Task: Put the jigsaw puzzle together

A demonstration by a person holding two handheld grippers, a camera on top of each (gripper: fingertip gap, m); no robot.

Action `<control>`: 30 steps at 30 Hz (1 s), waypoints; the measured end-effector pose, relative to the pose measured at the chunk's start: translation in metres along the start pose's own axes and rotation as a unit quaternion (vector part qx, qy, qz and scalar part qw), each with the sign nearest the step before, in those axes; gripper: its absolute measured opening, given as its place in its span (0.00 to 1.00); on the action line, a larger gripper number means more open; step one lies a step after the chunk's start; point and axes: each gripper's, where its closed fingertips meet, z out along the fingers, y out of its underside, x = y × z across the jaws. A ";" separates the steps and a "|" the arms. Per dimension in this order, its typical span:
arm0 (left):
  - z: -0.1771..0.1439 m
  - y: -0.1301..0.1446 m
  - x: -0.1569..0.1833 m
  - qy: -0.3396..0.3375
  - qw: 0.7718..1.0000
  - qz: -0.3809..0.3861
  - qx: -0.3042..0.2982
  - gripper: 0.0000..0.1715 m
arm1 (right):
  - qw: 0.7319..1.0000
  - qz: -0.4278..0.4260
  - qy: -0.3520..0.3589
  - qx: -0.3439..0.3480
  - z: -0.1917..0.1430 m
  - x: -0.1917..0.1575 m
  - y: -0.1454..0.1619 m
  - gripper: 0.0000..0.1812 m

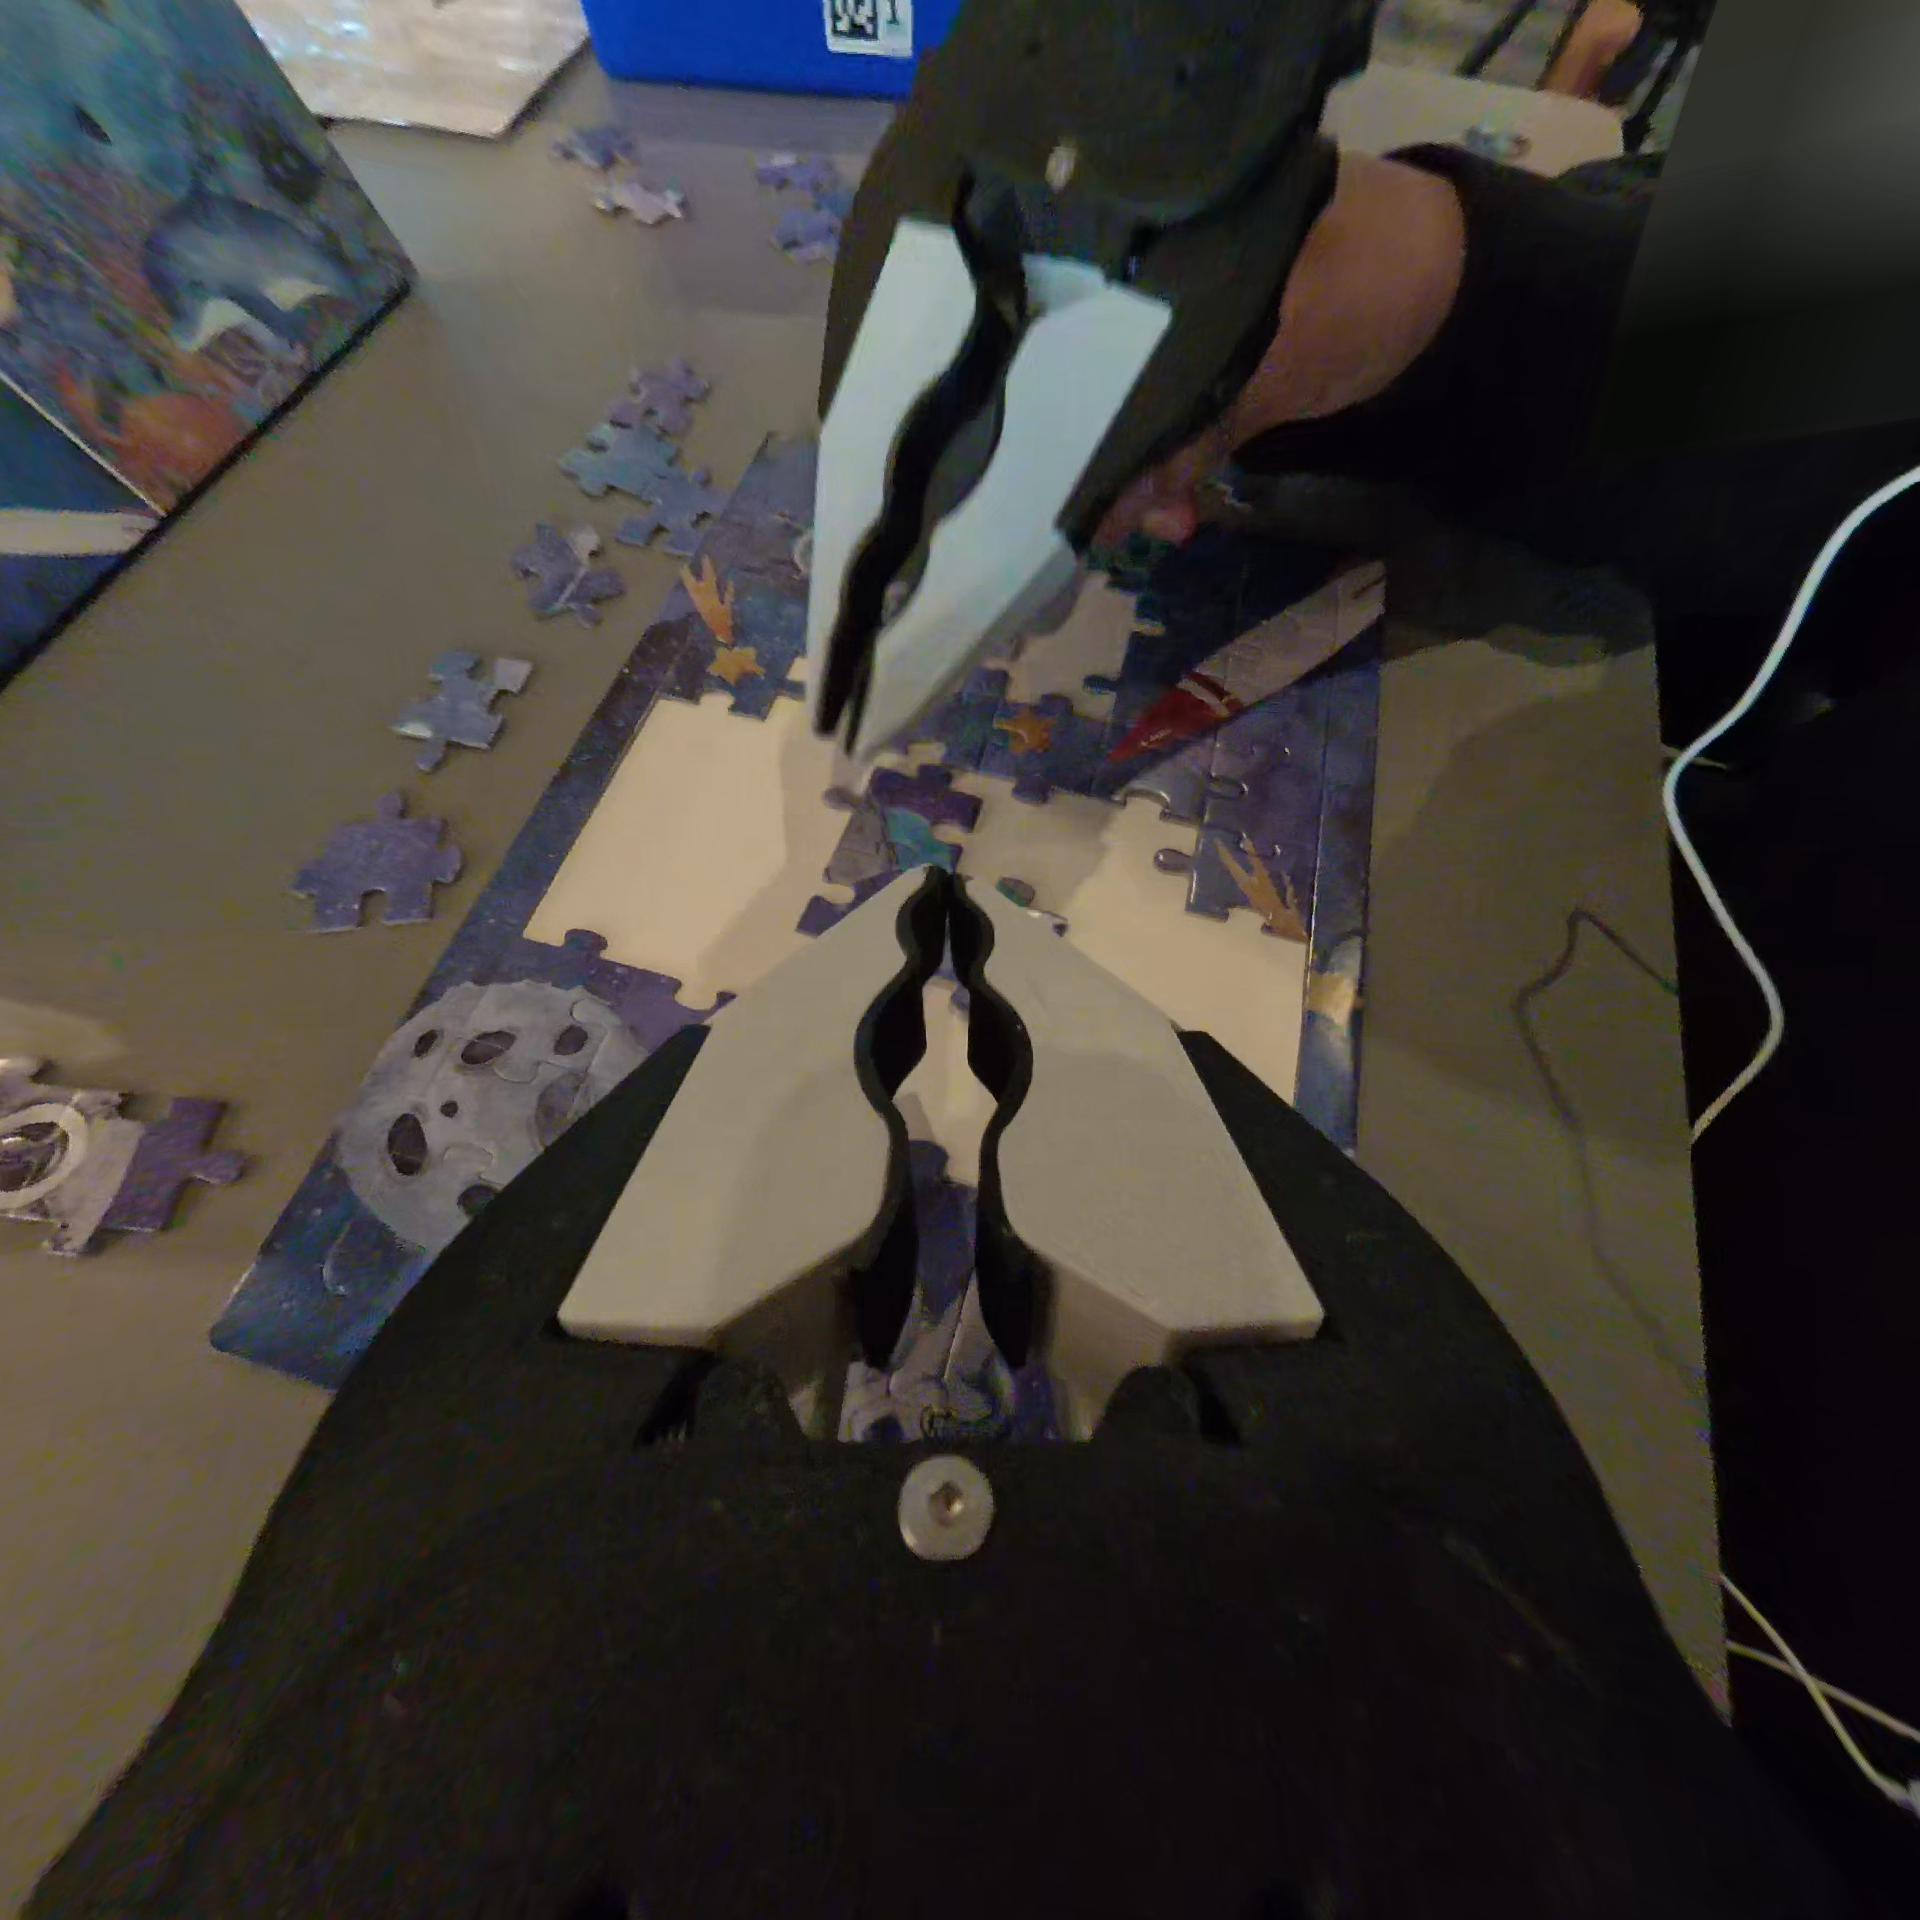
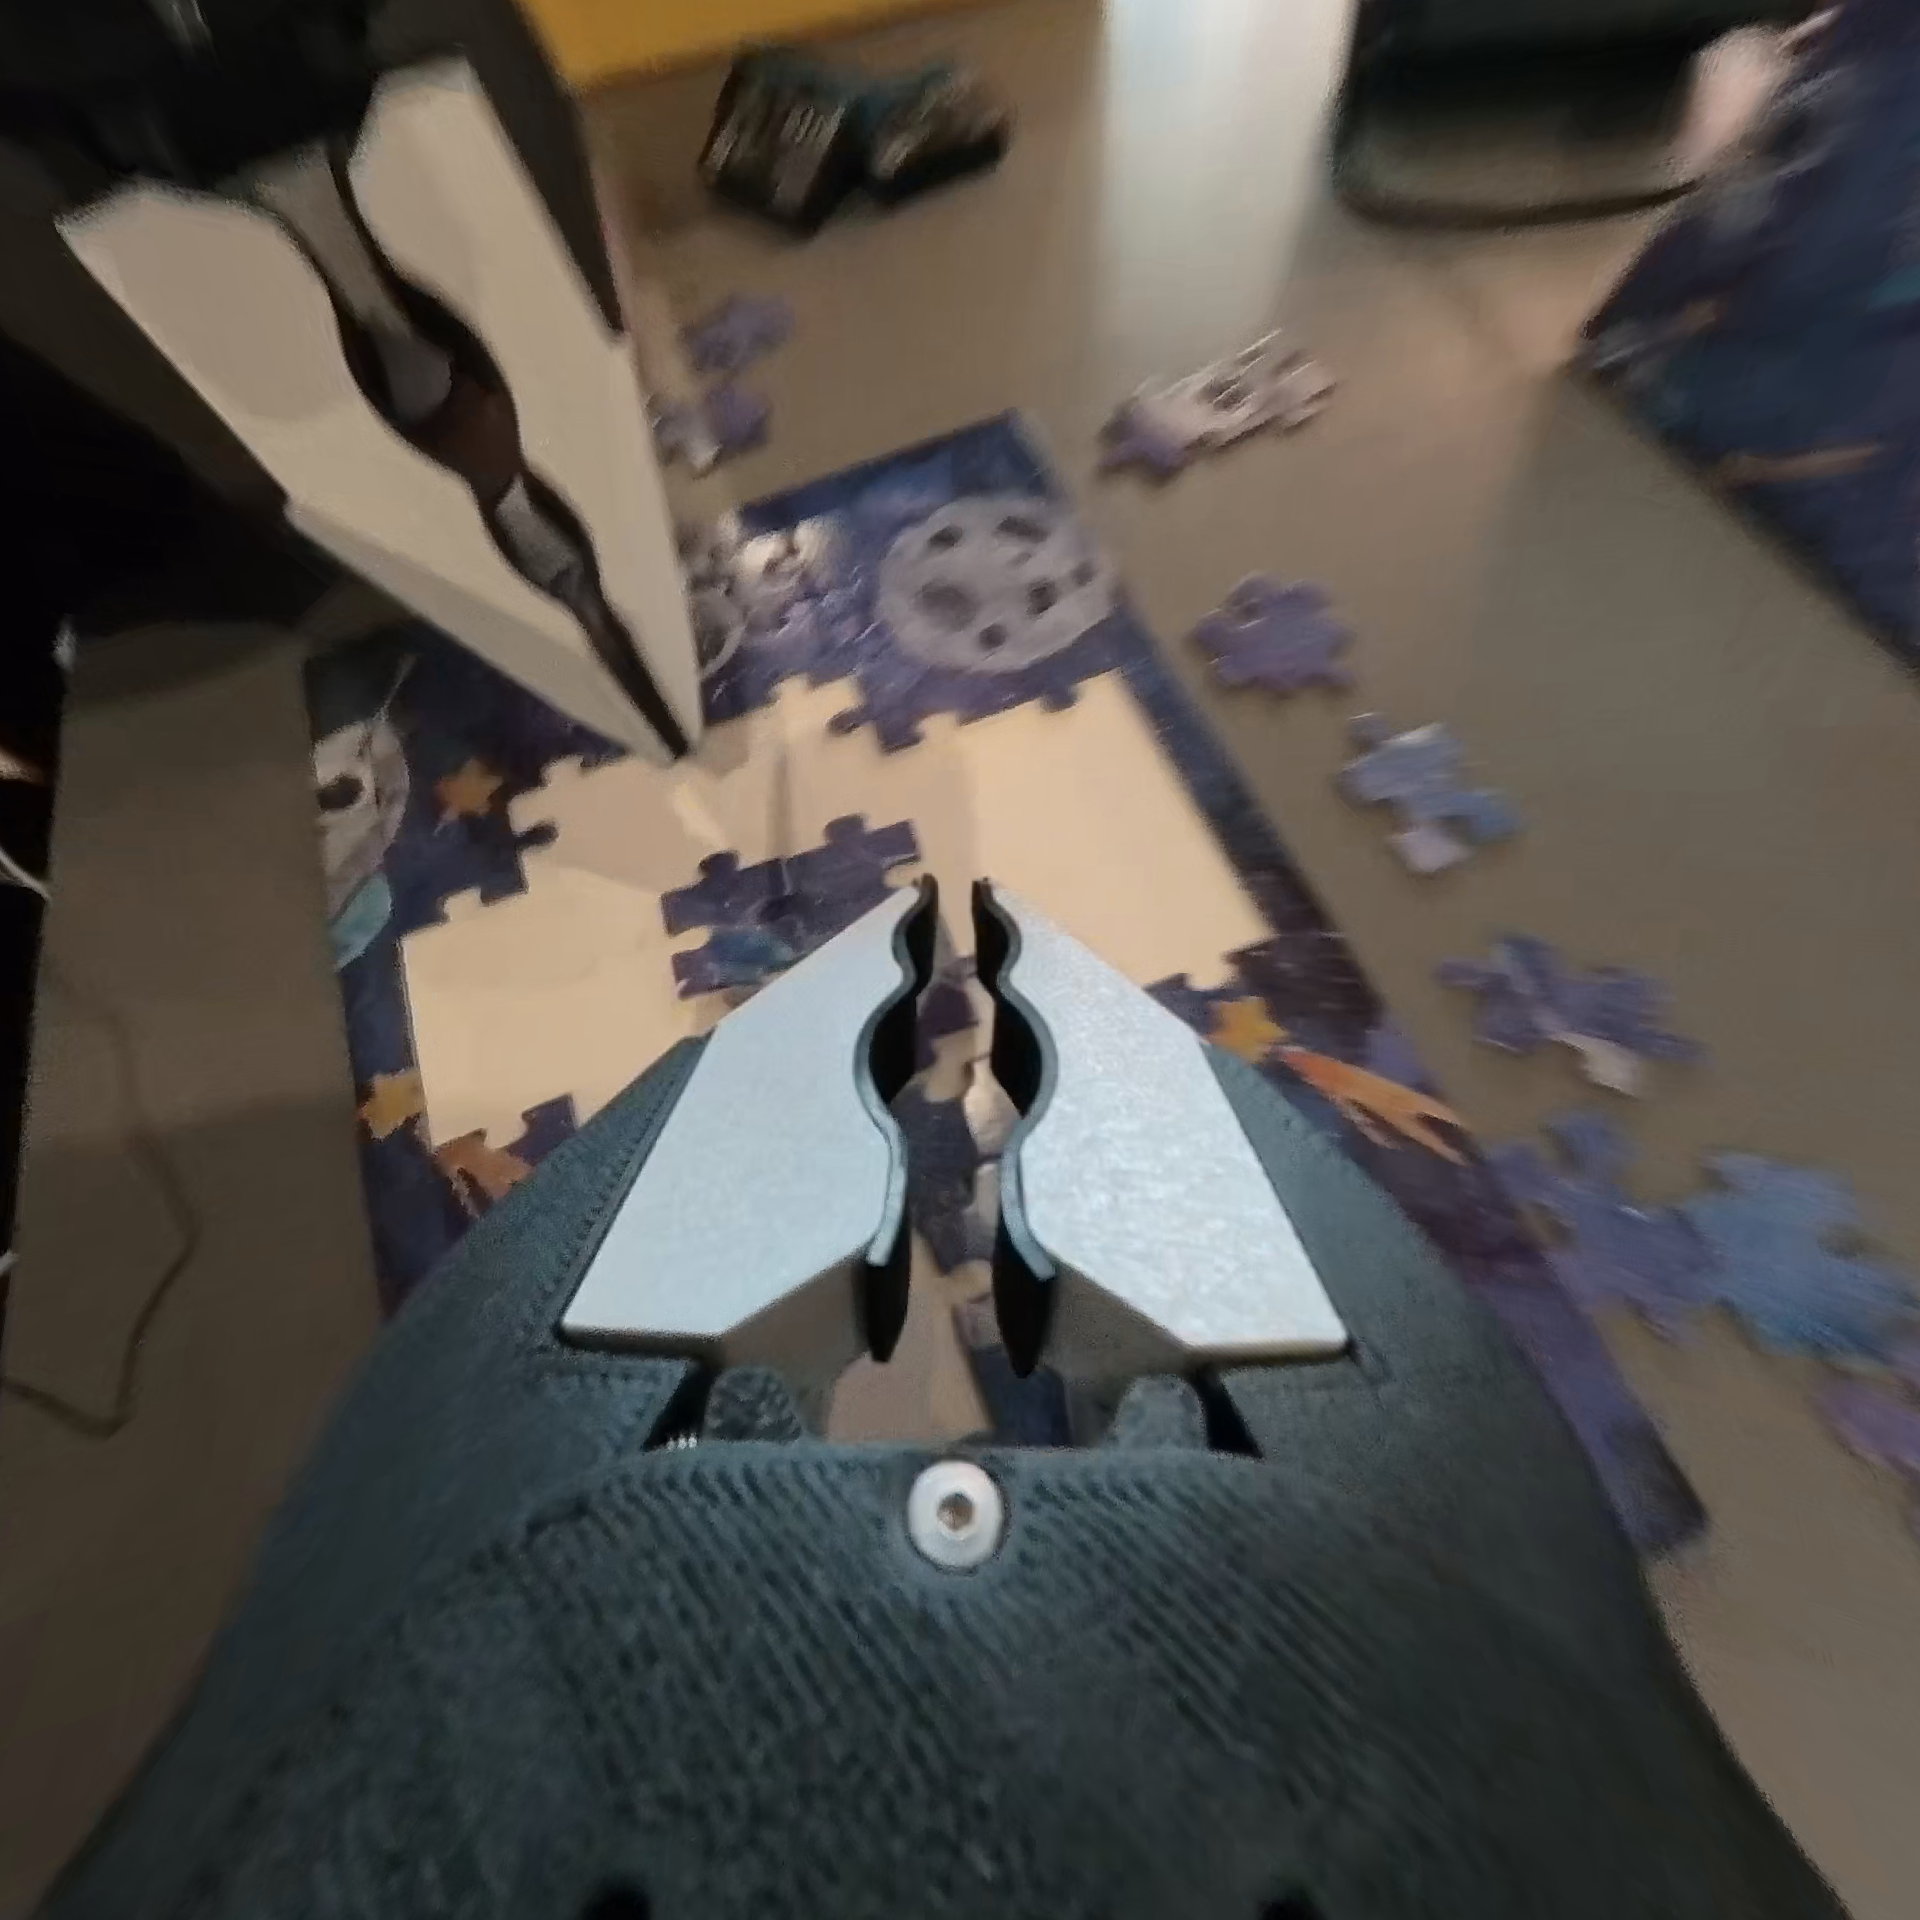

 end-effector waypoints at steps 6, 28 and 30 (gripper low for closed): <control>0.011 0.028 0.008 0.035 0.995 -0.035 -0.081 0.06 | 0.990 0.054 -0.127 -0.008 -0.008 -0.031 0.003 0.11; 0.016 0.042 0.003 0.023 0.992 -0.059 -0.114 0.17 | 0.964 0.081 -0.236 -0.091 0.003 -0.075 0.028 0.14; 0.016 0.042 0.002 0.019 0.992 -0.054 -0.115 0.16 | 0.969 0.078 -0.222 -0.078 0.003 -0.069 0.023 0.15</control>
